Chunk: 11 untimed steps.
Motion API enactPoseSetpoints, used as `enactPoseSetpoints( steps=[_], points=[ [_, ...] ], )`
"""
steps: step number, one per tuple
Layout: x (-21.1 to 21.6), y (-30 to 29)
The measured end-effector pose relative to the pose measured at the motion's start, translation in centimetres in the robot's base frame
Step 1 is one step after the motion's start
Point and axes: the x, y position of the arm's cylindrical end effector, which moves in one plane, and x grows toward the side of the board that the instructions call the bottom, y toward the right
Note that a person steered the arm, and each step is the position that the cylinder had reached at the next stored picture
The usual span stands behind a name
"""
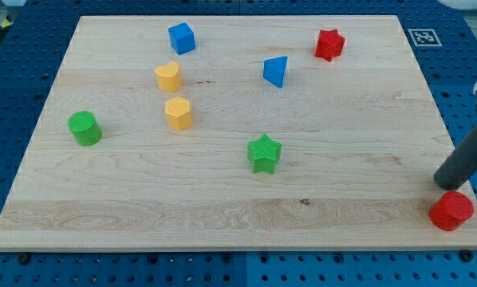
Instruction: Move the green star to the left side of the red circle
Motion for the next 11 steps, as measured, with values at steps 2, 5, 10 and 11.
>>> enactPoseSetpoints(
  steps=[2, 5, 10, 11],
  points=[
    [-9.2, -11.9],
    [-9.6, -25.3],
    [-0.5, -25.8],
    [1.0, -25.6]
  ],
)
